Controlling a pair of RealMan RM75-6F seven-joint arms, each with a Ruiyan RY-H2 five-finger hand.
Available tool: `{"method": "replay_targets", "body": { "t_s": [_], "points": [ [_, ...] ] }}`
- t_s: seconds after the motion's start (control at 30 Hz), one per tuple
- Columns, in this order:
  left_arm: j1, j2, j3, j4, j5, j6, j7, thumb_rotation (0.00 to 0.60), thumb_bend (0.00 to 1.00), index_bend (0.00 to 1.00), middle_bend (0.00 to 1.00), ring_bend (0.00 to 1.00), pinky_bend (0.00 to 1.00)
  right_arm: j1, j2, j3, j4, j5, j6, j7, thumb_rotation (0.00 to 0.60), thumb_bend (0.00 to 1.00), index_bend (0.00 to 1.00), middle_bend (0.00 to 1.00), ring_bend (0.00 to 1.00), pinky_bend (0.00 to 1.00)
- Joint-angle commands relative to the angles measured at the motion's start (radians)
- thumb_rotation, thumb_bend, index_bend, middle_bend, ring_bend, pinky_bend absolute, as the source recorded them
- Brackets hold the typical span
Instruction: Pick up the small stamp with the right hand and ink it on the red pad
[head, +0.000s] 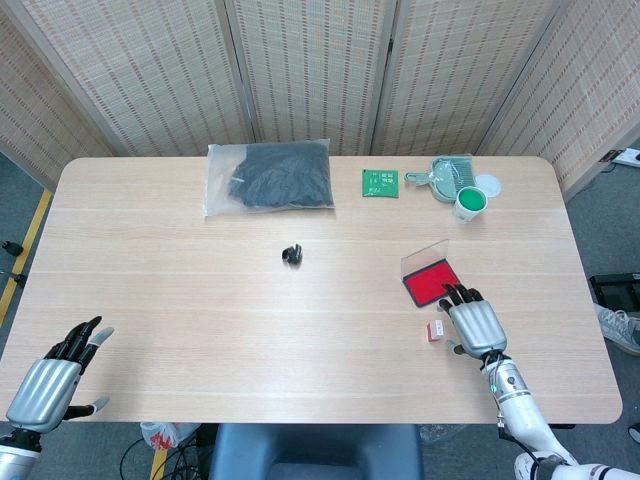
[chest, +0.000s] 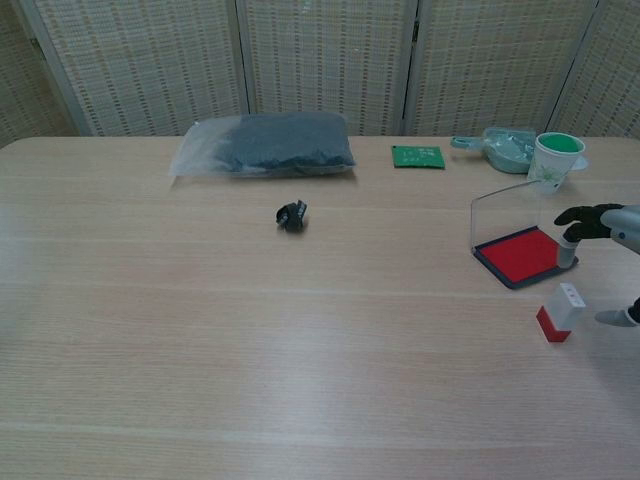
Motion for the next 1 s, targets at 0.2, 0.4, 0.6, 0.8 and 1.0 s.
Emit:
{"method": "replay_targets", "body": {
  "t_s": [0.2, 0.4, 0.6, 0.8, 1.0],
  "points": [
    [0.001, 0.011, 0.004, -0.001, 0.016, 0.011, -0.021, 0.6, 0.07, 0.12, 0.0, 0.04, 0.27, 0.014, -0.025, 0.002, 0.021, 0.011, 0.0, 0.014, 0.6, 0.19, 0.35, 0.09, 0.13, 0.17],
    [0.004, 0.02, 0.007, -0.001, 0.026, 0.02, -0.039, 0.6, 0.07, 0.12, 0.0, 0.04, 0.27, 0.022, -0.039, 0.002, 0.031, 0.028, 0.002, 0.008, 0.6, 0.19, 0.36, 0.1, 0.13, 0.17],
    [0.005, 0.025, 0.009, -0.001, 0.035, 0.026, -0.052, 0.6, 0.07, 0.12, 0.0, 0.04, 0.27, 0.028, -0.05, 0.001, 0.039, 0.046, 0.002, -0.005, 0.6, 0.19, 0.37, 0.1, 0.13, 0.17],
    [0.006, 0.029, 0.012, -0.001, 0.045, 0.033, -0.061, 0.6, 0.07, 0.12, 0.0, 0.04, 0.27, 0.04, -0.067, 0.0, 0.062, 0.059, -0.01, -0.003, 0.6, 0.19, 0.4, 0.1, 0.13, 0.17],
    [0.007, 0.032, 0.014, 0.002, 0.056, 0.038, -0.07, 0.6, 0.07, 0.12, 0.0, 0.04, 0.27, 0.049, -0.086, -0.002, 0.086, 0.068, -0.02, 0.001, 0.6, 0.19, 0.43, 0.12, 0.13, 0.17]
  ]
}}
